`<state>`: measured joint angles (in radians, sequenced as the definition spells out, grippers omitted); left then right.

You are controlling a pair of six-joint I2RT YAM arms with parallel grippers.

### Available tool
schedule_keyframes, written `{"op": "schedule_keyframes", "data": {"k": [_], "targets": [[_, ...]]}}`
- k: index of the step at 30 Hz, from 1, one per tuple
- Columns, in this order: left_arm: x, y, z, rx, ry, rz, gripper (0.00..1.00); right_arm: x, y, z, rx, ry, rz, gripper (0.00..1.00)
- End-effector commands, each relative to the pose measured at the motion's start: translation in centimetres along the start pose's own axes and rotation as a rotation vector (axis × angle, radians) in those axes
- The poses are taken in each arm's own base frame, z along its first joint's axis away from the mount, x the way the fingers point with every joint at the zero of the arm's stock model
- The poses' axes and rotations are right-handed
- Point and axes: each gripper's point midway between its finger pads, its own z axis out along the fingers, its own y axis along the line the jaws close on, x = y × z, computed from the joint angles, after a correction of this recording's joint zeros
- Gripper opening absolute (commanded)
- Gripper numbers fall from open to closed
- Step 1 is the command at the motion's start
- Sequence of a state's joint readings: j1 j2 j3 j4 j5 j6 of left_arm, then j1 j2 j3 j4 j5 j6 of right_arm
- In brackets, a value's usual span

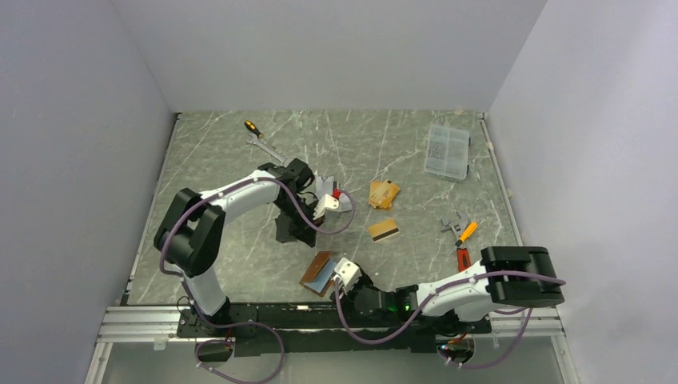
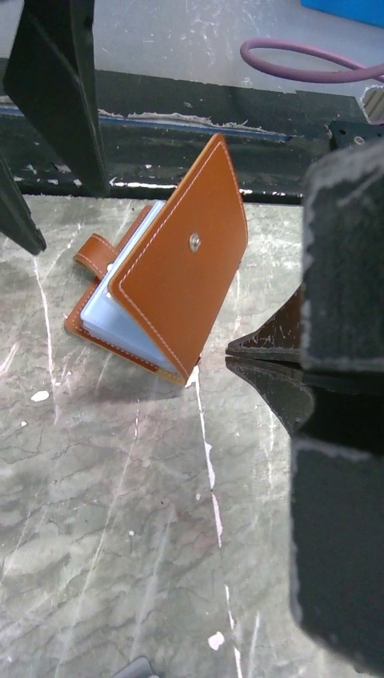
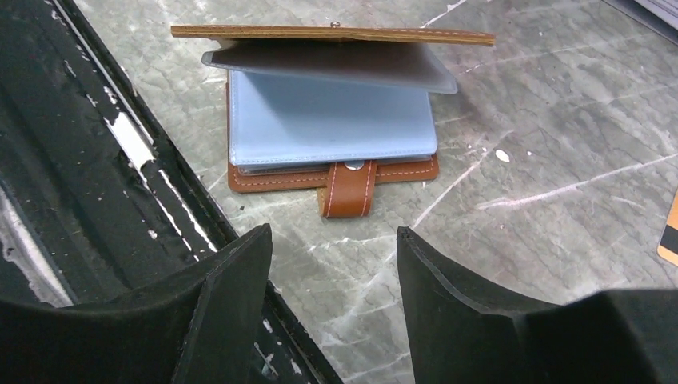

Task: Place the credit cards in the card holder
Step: Close the card holder at the center of the board.

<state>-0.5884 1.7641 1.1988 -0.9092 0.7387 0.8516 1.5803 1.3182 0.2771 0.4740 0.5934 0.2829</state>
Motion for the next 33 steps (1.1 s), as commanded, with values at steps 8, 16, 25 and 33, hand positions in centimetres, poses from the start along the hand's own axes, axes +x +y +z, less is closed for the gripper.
{"op": "schedule_keyframes", "data": {"k": [8,16,25,33], "targets": [[-1.3,-1.7,-1.0,0.011,-0.083,0.055,0.00,-3.3,-0.9,2.4,0.106,-0.082,0.013,0.54],[-0.7,-2.3,-0.1,0.042,-0.079,0.038,0.00,-2.8,-1.6,3.1,0.177,-0.087,0.075,0.12],[-0.8,-2.9,-0.7,0.026,-0.091,0.073,0.00,-4.7,-4.1,2.0,0.227,-0.227,0.328,0.00],[-0.5,-3.3,-0.8,0.018,-0.091,0.095,0.00,-4.1,-7.3,0.5,0.211,-0.284,0.655,0.00]]}}
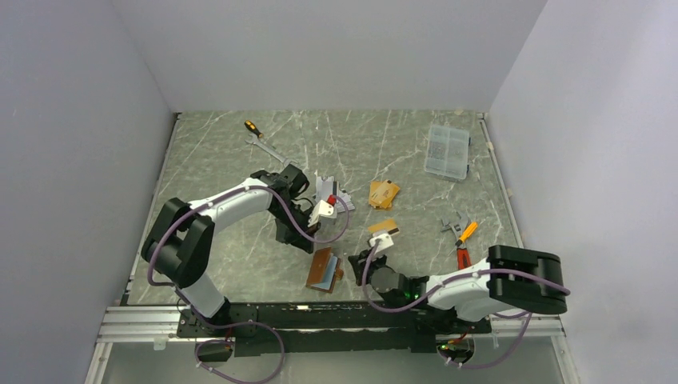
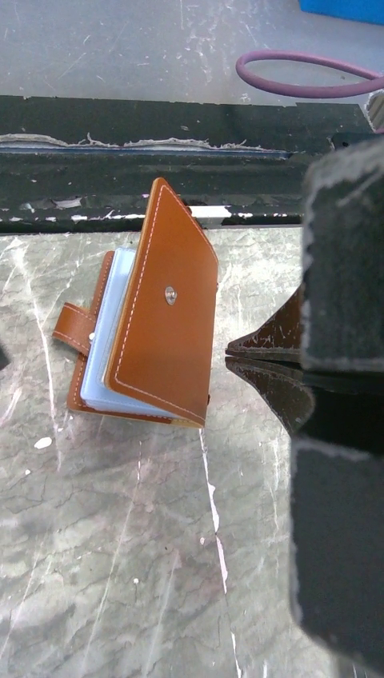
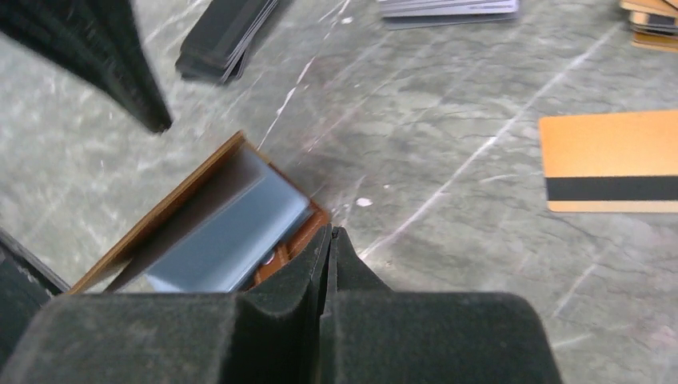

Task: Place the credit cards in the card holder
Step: Close the card holder at the center of the board.

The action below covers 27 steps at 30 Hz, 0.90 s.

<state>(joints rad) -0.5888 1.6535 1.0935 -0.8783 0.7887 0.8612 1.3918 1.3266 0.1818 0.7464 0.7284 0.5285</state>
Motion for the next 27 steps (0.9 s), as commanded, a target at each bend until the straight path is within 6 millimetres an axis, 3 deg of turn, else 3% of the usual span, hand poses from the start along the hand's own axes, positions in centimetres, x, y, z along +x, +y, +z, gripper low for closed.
{"op": "schedule_keyframes", "data": {"k": [1,5,9,12,19,22,27], "targets": [[-0.7,-0.9,-0.3,0.010,-0.034,0.058,0.00,-1.7,-0.3,-0.5,-0.016,-0.060,0.275,0.00],[-0.5,-0.9,-0.2,0.012,-0.027,0.058,0.00,-1.3,-1.2,-1.0,-0.001,-0.059,0.325,0.01],[-0.4,-0.9,-0.3,0.012,-0.020,0.065,0.00,-0.8,1.3,-0.5,-0.078,0.044,0.099,0.21],[-0.2,-0.9,-0.5,0.005,-0.007,0.071,0.00,-0.1,2.6,-0.7,-0.135,0.102,-0.030,0.26],[-0.7,-0.2,-1.8,-0.002,-0.058,0.039,0.00,2.2,4.7,-1.0,-0.291,0.189,-0.227,0.51],[-1.0,0.2,-2.4,-0.029,-0.071,0.035,0.00,3.6,4.6,-0.4,-0.280,0.245,-0.294,0.51],[-1.2,0.4,-3.6,-0.080,-0.086,0.033,0.05,3.6,4.2,0.5,-0.236,0.232,-0.310,0.47]]}}
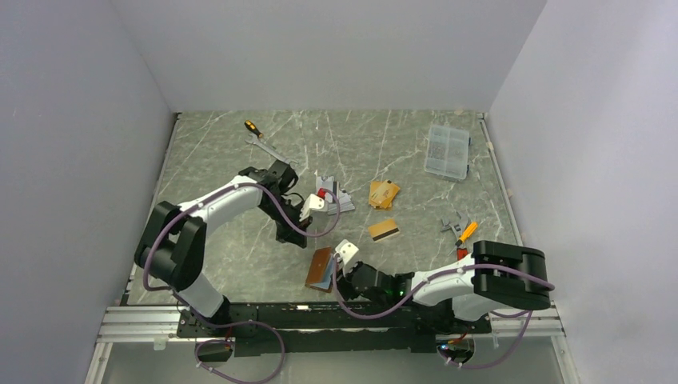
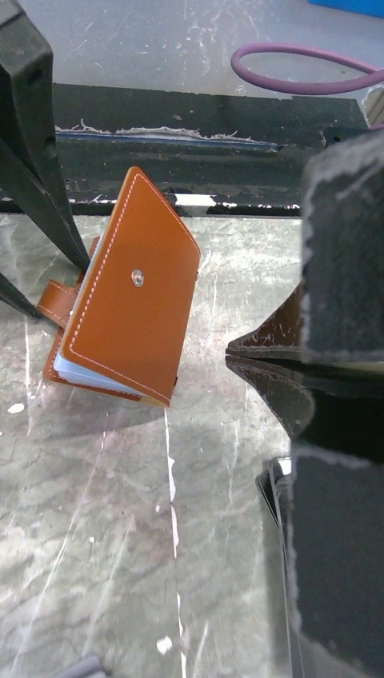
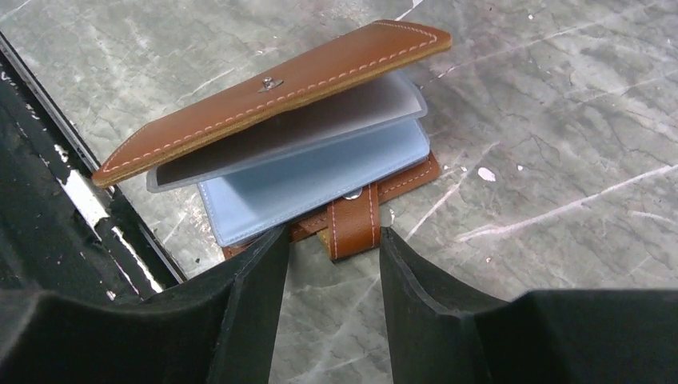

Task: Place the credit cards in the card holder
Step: Close the card holder at the center of the board.

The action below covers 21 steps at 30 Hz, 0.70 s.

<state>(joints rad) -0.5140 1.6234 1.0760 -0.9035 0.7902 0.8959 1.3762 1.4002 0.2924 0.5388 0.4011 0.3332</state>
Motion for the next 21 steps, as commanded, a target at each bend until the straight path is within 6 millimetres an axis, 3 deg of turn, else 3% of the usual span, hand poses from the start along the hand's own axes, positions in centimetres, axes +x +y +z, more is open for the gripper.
{"op": "schedule_keyframes", "data": {"k": [1,5,8,11,21], "targets": [[-2.4,-0.4,-1.9,-0.041,-0.068,0.063,0.06,-1.6,0.4,0.7,0.001,-0.038,-0.035,0.45],[-2.5,-0.6,-1.5,-0.050,-0.075,0.080,0.16,-2.1,0.2,1.0,0.016,-0.060,-0.040,0.30],[-2.0,-0.9,-0.1,-0.052,-0.043,0.120,0.34,-1.8,-0.1,1.3,0.042,-0.044,-0.039,0.13],[-1.7,-1.3,1.1,-0.043,-0.024,0.154,0.46,-2.1,-0.7,1.3,0.085,-0.060,-0.021,0.07],[-0.8,-1.7,3.0,-0.007,0.017,0.207,0.42,-4.3,-2.3,0.2,0.157,-0.209,0.177,0.00]]}}
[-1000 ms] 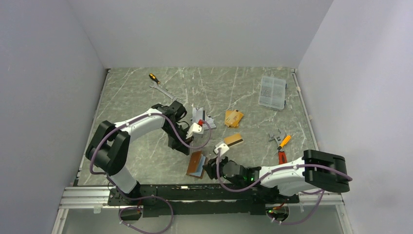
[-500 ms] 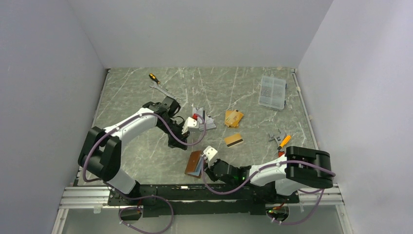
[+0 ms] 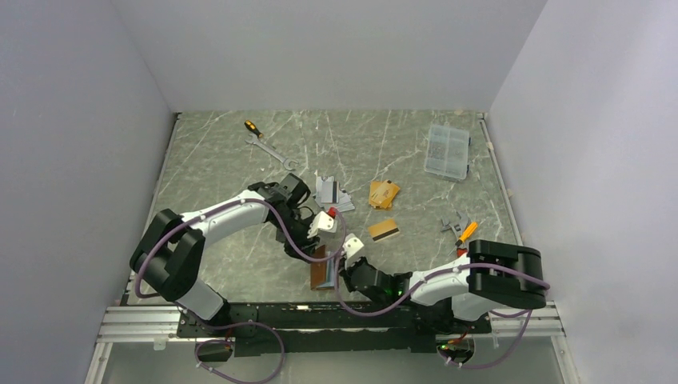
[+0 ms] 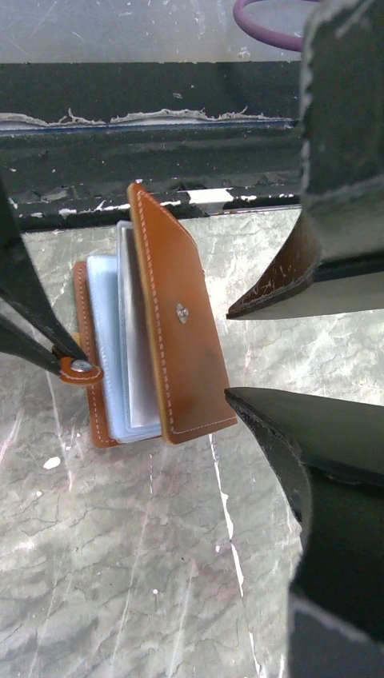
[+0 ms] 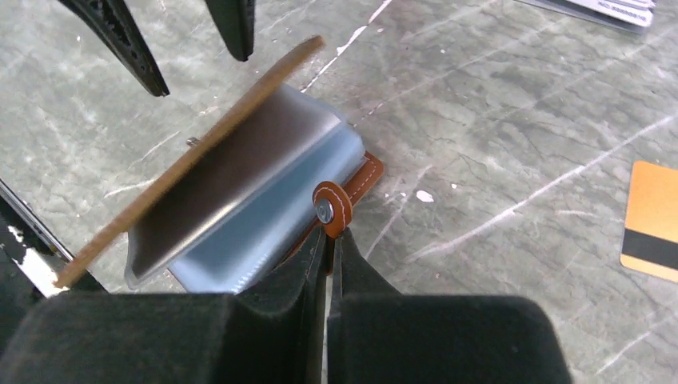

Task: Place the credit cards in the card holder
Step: Close the card holder at the center of the board.

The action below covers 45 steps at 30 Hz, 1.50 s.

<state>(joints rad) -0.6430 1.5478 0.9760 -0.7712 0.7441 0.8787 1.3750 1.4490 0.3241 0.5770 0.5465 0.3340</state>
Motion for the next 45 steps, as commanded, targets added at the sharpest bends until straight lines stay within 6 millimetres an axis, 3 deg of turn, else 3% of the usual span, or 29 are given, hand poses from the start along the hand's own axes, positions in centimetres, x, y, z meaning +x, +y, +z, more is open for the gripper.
{"op": "schedule_keyframes", "data": {"k": [1,6,16,25,32,40,45], "targets": [[-0.5,0.3,0.6,-0.002,-0.009,0.062,0.42,-3.0,-0.9,-0.6,0.035,-0.152,0.218,0.00],[-1.4,0.8,1.5,-0.032,0.014,0.103,0.40,-3.2,-3.0,-1.7,0.030,-0.215,0.456,0.09],[-3.5,3.9,2.6,-0.169,0.020,0.111,0.32,-1.0,-3.8,-1.9,0.080,-0.127,0.531,0.25],[-2.7,4.2,5.2,-0.178,0.112,0.179,0.29,0.5,-6.3,-3.1,0.166,-0.109,0.664,0.40],[-1.8,4.4,6.2,-0.186,0.178,0.203,0.27,1.4,-7.8,-3.7,0.256,-0.034,0.715,0.42],[0.1,4.9,6.3,-0.236,0.308,0.228,0.23,0.0,-8.0,-4.0,0.275,-0.008,0.752,0.41],[0.3,4.8,6.3,-0.261,0.318,0.254,0.21,-0.7,-8.1,-3.7,0.312,0.073,0.753,0.37]]}}
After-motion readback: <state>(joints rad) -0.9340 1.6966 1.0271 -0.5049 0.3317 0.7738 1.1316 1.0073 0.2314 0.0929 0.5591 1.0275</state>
